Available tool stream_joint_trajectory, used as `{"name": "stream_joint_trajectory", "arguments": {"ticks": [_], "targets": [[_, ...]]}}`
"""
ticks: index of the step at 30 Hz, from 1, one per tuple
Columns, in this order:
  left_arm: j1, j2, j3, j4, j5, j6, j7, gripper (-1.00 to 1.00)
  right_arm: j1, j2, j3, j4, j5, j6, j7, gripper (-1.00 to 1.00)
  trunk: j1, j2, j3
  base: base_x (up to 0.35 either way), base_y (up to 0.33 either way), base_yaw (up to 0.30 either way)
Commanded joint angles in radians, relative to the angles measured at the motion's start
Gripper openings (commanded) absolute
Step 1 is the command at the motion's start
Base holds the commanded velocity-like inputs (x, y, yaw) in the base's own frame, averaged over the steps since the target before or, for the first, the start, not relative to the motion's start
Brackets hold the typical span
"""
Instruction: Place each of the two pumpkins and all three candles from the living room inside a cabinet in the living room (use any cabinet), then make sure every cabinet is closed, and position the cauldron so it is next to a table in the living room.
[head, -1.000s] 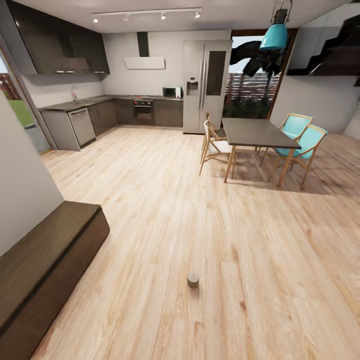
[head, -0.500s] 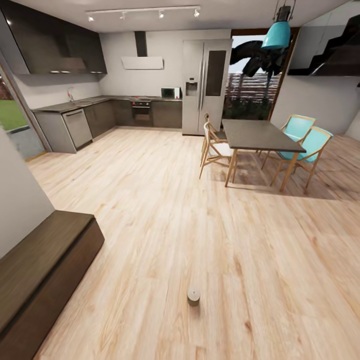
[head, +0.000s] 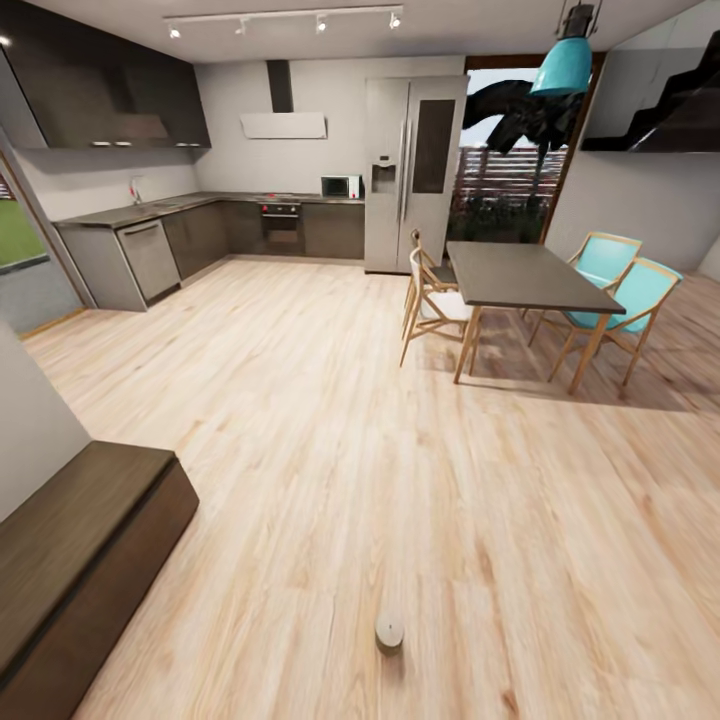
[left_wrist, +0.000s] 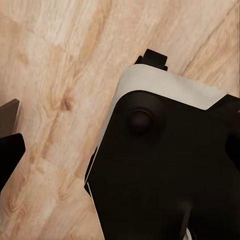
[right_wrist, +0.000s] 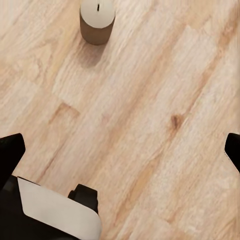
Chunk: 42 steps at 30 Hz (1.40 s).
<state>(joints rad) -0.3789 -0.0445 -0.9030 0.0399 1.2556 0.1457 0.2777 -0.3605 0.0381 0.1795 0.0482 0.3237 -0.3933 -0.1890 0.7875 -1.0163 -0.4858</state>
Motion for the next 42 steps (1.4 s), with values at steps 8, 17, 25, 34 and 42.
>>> {"name": "stream_joint_trajectory", "arguments": {"ticks": [8,17,25,34,42], "targets": [[0.000,0.000,0.001,0.000,0.000,0.000,0.000,1.00,0.000,-0.003,0.000,0.001,-0.002,0.002,-0.001,1.00,0.000,0.000,0.000,0.328,0.000,0.000],[0.000,0.000,0.001,0.000,0.001,0.000,0.000,1.00,0.000,-0.005,0.000,0.001,-0.001,0.002,-0.001,1.00,0.000,0.000,0.000,0.329,0.000,0.000],[0.000,0.001,0.000,0.000,0.001,0.000,0.000,1.00,0.000,-0.006,0.000,0.000,0.000,0.001,-0.001,1.00,0.000,0.000,0.000,0.329,0.000,0.000],[0.000,0.003,-0.001,-0.001,-0.001,0.000,0.000,1.00,0.000,-0.002,0.001,0.000,0.002,0.001,-0.001,1.00,0.000,0.000,0.000,0.205,0.000,0.000],[-0.113,0.032,-0.002,-0.078,-0.002,0.011,-0.129,1.00,0.000,-0.004,0.002,-0.004,0.008,0.001,-0.001,1.00,0.000,0.000,0.000,0.008,0.000,0.000]]}}
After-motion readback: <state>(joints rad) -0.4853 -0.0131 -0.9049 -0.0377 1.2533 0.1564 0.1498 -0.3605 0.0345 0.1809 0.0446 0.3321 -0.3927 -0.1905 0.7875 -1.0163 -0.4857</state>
